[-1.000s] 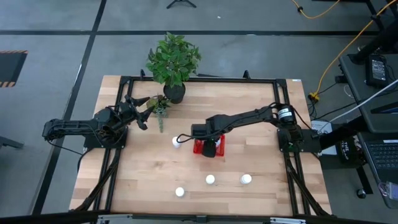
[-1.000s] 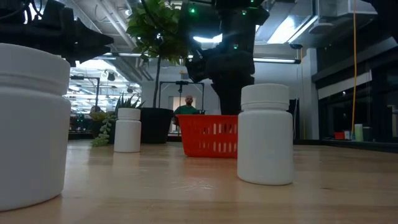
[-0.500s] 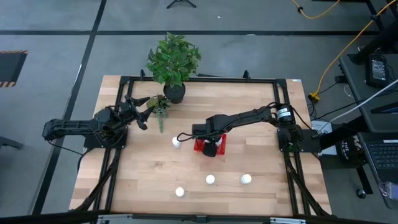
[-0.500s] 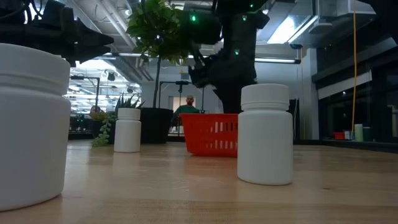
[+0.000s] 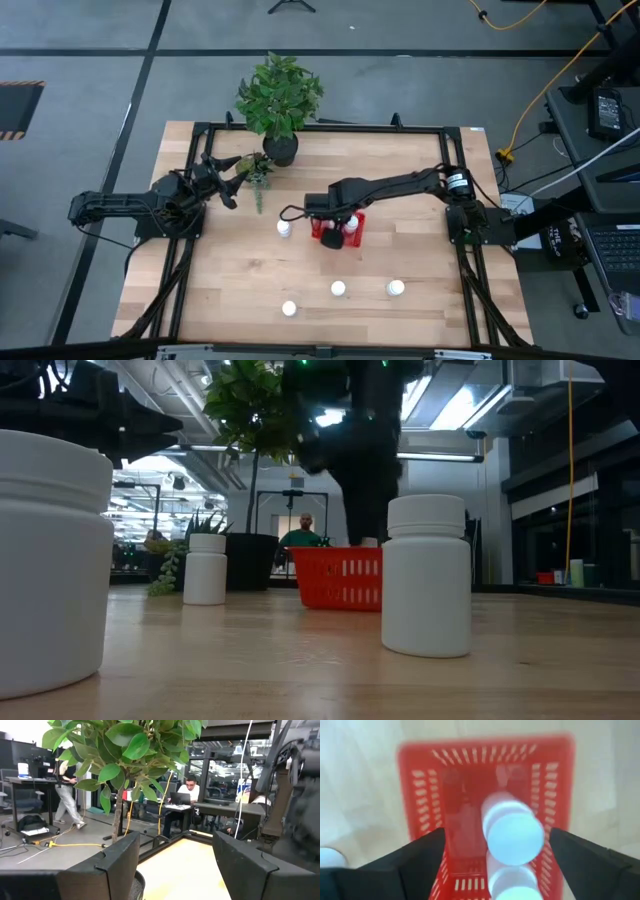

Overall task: Pick and place pill bottles into a basket
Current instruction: Put the white pill bottle into the red bin

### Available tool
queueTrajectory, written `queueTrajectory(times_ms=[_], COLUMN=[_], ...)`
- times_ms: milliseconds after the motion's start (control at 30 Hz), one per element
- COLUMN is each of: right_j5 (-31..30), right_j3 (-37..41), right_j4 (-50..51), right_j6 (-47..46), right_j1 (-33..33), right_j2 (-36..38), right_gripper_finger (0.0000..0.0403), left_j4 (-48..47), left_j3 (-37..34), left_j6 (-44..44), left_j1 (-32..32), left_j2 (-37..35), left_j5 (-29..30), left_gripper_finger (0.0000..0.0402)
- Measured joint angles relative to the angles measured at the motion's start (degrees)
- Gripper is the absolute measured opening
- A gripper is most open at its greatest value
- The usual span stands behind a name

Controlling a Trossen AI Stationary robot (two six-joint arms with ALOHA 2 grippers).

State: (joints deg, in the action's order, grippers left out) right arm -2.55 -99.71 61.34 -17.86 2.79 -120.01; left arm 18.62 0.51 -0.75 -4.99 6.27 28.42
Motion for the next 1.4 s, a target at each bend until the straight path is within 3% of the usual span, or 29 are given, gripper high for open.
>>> queueTrajectory(times_ms=[167,367,567,700,900,1033,1167,1300,1400], right_j5=[-0.8,-0.8,4.2,1.4,-11.4,-12.9,-13.2,-16.1,-15.5], right_j3=[-7.7,-14.8,-16.0,-16.0,-16.1,-16.1,-16.1,-16.1,-15.8], right_j4=[-0.6,-10.0,-18.6,-18.5,-10.9,-5.7,8.3,25.7,28.4], right_j6=[4.2,13.4,16.9,16.3,16.8,14.3,7.4,-5.3,-16.7], right_j1=[0.0,0.0,-0.9,-1.1,-1.1,-1.3,0.2,6.1,12.8], right_j2=[0.0,0.1,0.1,0.1,4.3,7.3,10.2,12.3,13.2], right_gripper_finger=[0.0357,0.0357,0.0358,0.0358,0.0358,0.0358,0.0358,0.0358,0.0358], left_j4=[-3.3,-3.0,-1.6,2.0,5.2,5.2,5.3,3.6,0.7], left_j3=[0.0,0.0,0.0,0.0,0.9,2.1,2.5,2.6,2.6], left_j6=[-0.1,-1.7,-2.0,-4.9,-9.0,-5.4,-1.8,2.3,6.0], left_j1=[0.0,0.0,0.0,0.0,0.0,0.0,0.0,0.0,0.0], left_j2=[0.0,0.0,0.0,0.0,0.0,0.0,0.0,0.0,0.0], left_j5=[0.0,0.0,0.0,0.0,-2.2,-6.4,-7.4,-7.3,-7.0], left_gripper_finger=[0.0245,0.0246,0.0245,0.0245,0.0245,0.0245,0.0246,0.0245,0.0244])
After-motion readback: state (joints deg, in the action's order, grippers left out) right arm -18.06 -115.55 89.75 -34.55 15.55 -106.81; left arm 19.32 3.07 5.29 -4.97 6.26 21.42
